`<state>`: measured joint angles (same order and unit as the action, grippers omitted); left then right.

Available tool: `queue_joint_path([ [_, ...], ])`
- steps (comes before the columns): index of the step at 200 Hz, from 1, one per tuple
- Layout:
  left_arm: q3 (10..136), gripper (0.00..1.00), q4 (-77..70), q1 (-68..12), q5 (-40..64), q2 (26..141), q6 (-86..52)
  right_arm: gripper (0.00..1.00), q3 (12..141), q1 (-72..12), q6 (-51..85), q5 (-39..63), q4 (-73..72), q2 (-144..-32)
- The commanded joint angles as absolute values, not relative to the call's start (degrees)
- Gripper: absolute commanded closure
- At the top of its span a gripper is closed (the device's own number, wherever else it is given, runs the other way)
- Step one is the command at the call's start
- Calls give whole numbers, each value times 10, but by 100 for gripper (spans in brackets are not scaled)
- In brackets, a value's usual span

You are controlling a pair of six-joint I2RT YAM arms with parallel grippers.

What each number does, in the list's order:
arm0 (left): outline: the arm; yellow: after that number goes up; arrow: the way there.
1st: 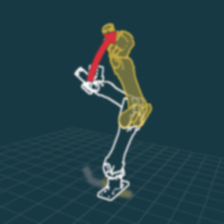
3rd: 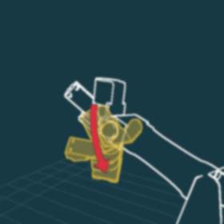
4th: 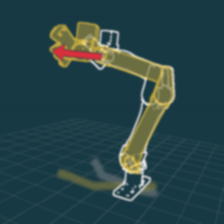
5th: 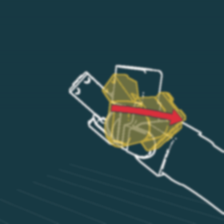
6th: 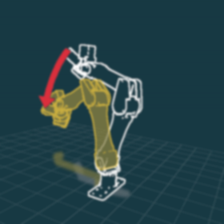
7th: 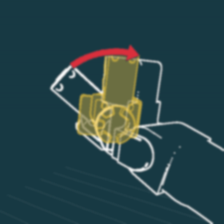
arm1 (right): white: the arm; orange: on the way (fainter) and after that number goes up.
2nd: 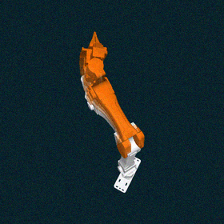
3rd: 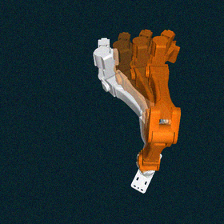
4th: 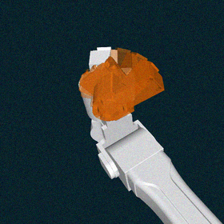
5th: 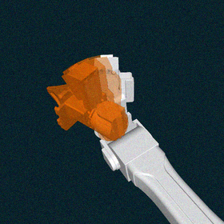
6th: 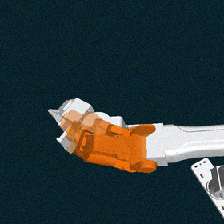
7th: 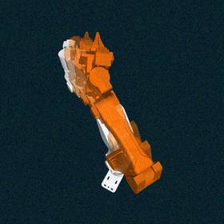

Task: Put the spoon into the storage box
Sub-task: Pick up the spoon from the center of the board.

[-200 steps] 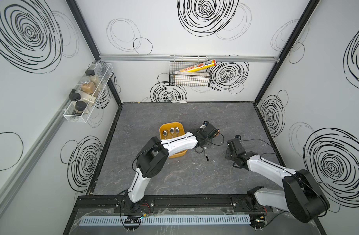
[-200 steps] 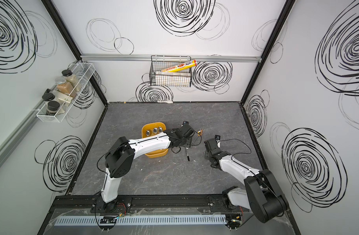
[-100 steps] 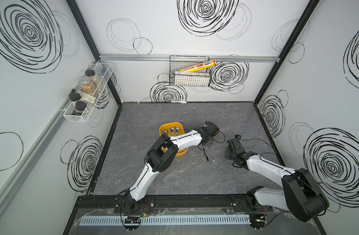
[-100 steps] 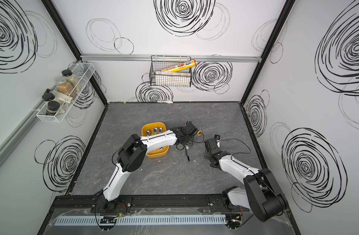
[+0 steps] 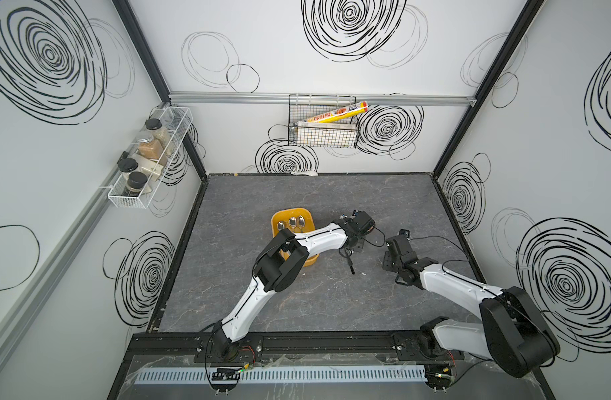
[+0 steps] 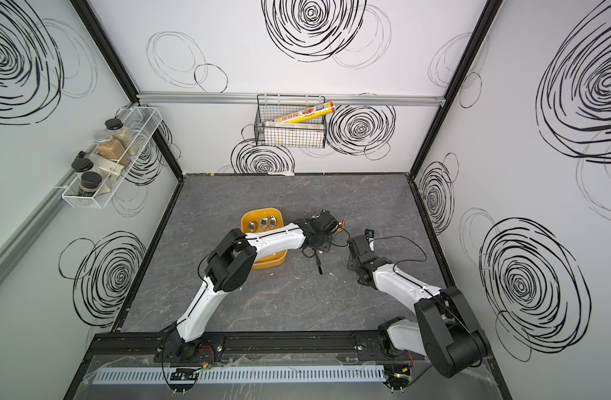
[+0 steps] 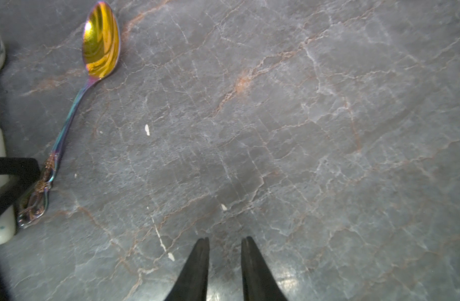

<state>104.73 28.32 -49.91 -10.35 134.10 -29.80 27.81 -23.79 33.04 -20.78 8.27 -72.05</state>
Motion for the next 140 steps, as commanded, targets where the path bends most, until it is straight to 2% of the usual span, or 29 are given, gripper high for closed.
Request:
queue_joint_path([
  [1, 1045, 51, 302, -503, -108, 1364, -300, 73, 275, -236, 334, -207, 76, -719],
  [13, 1045, 55, 311, -503, -119, 1368, -302, 73, 275, -236, 335, -206, 76, -720],
  [80, 990, 55, 309, -484, -121, 1350, -319, 73, 271, -236, 334, -206, 74, -713],
  [102, 980, 64, 306, -478, -108, 1346, -320, 73, 270, -236, 332, -204, 72, -714],
  [140, 978, 65, 311, -472, -112, 1348, -316, 73, 272, -236, 331, -203, 71, -715],
])
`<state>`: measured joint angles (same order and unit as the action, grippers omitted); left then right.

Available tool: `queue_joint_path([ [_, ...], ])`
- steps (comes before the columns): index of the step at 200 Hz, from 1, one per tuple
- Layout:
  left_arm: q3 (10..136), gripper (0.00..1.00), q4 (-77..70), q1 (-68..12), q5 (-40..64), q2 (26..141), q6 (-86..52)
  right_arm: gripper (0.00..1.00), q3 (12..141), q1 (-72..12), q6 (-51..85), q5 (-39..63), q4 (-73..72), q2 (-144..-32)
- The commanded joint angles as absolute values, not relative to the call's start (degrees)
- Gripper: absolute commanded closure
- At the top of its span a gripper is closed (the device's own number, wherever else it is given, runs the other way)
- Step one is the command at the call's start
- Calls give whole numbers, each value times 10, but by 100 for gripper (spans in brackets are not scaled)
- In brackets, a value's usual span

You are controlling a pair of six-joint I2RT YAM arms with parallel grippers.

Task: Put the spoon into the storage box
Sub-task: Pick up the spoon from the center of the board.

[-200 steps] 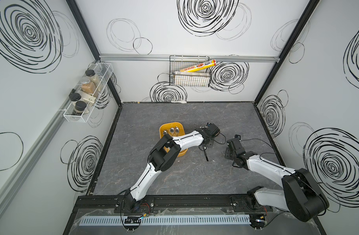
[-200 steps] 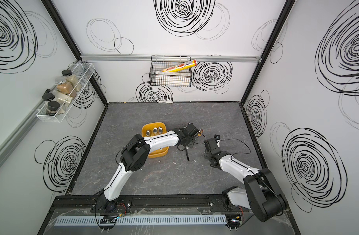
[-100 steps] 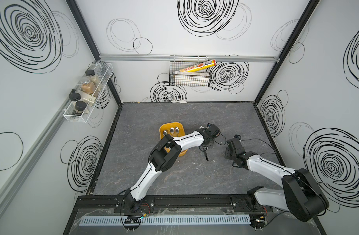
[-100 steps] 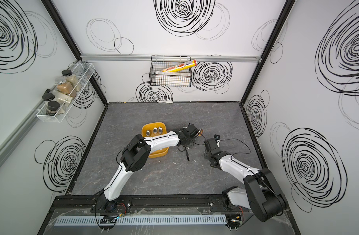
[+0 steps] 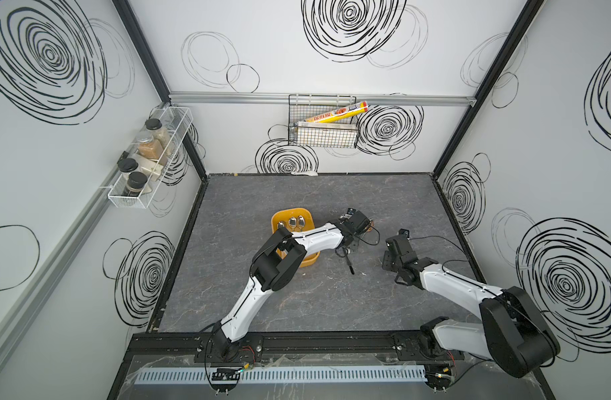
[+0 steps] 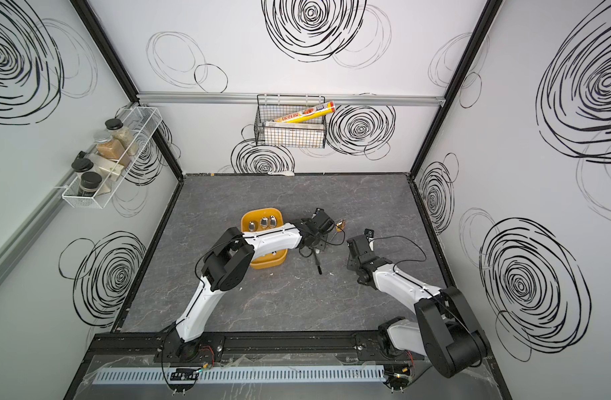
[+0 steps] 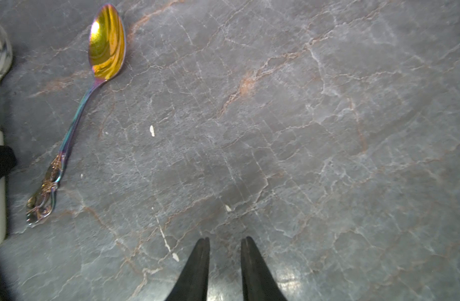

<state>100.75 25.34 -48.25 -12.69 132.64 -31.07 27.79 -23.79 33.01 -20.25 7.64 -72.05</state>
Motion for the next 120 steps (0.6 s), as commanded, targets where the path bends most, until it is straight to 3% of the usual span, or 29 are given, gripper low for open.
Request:
queue_joint_path([
  [1, 978, 65, 312, -472, -112, 1348, -315, 73, 271, -236, 331, -203, 70, -715],
  [37, 973, 66, 309, -468, -112, 1347, -311, 74, 271, -236, 331, -201, 70, -716],
  [65, 979, 84, 305, -469, -103, 1347, -307, 74, 272, -236, 330, -201, 69, -718],
  [120, 1003, 87, 309, -472, -106, 1347, -304, 74, 272, -236, 329, -200, 67, -720],
])
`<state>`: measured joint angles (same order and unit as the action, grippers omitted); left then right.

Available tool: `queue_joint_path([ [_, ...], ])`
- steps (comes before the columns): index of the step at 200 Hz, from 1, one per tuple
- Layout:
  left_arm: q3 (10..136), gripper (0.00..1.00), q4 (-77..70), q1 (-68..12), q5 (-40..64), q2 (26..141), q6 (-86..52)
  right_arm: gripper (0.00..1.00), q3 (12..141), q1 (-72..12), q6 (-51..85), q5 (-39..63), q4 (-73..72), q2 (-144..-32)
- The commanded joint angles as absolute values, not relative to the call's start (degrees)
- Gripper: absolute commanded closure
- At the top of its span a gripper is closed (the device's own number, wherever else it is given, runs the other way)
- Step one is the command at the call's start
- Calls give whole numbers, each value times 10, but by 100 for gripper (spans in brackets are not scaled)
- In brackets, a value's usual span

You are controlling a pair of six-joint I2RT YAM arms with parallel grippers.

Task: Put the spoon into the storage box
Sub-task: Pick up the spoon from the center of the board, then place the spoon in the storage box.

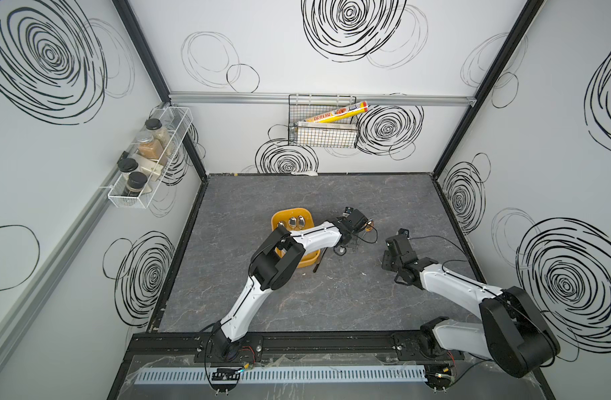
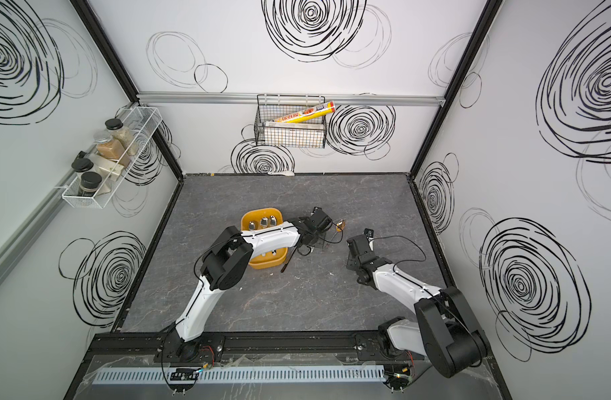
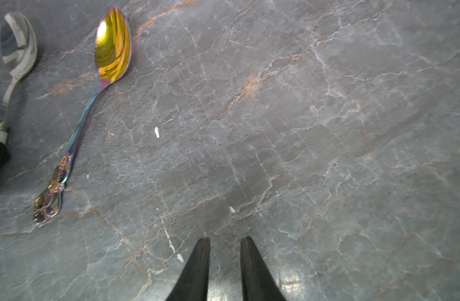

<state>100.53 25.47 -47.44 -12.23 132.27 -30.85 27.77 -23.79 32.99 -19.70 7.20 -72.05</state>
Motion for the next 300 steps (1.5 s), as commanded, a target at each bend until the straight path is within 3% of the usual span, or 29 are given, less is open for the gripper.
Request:
queue_joint_path([
  [1, 1003, 87, 309, -472, -106, 1347, -305, 74, 271, -236, 329, -200, 68, -720],
  [43, 1024, 100, 302, -479, -116, 1326, -299, 74, 272, -236, 328, -200, 66, -719],
  [161, 987, 100, 270, -466, -163, 1154, -298, 74, 270, -236, 329, -199, 66, -715],
  [233, 798, 100, 279, -370, -167, 989, -347, 75, 269, -237, 328, -196, 61, -716],
  [300, 668, 100, 247, -334, -156, 975, -370, 75, 270, -237, 326, -193, 59, -721],
])
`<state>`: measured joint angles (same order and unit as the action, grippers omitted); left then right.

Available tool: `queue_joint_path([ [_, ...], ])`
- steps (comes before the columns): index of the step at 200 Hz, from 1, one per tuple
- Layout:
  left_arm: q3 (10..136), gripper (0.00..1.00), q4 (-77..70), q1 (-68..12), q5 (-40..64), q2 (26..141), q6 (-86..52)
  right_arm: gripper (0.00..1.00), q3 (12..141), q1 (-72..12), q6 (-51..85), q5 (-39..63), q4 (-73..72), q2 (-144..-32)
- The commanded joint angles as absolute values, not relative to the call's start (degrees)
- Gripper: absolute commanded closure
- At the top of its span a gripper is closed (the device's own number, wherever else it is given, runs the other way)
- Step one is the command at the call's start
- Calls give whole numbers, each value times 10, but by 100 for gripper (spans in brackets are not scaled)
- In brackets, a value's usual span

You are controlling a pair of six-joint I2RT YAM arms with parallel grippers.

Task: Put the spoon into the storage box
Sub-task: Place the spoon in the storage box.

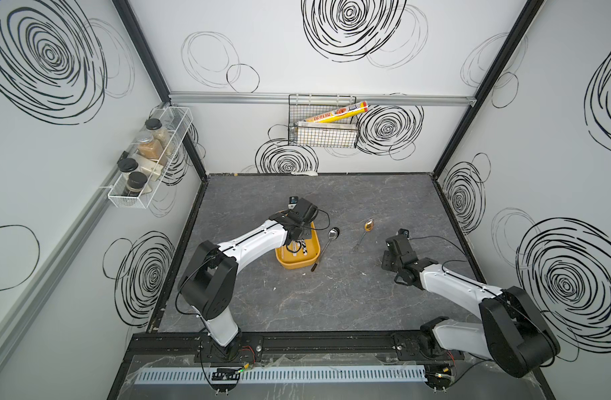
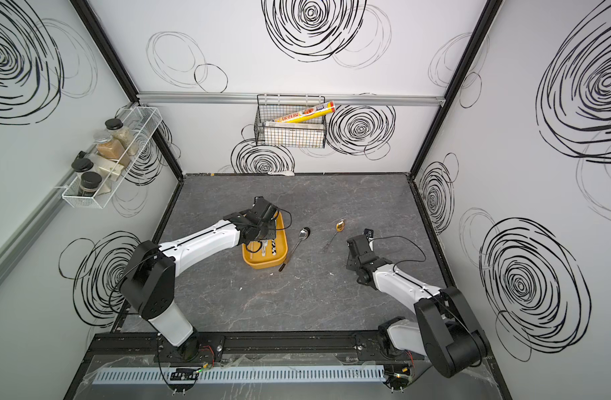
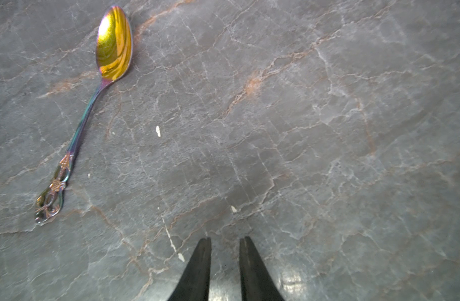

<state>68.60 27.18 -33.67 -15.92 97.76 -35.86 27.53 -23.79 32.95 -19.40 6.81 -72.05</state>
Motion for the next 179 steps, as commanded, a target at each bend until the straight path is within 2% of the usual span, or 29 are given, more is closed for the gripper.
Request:
queue_joint_path([
  [1, 667, 100, 247, -334, -156, 975, -370, 75, 270, -237, 326, -193, 60, -720],
  [152, 667, 100, 203, -317, -148, 1073, -361, 76, 273, -236, 323, -187, 58, -732],
  [179, 669, 94, 197, -316, -141, 1085, -361, 76, 275, -236, 323, -184, 57, -735],
])
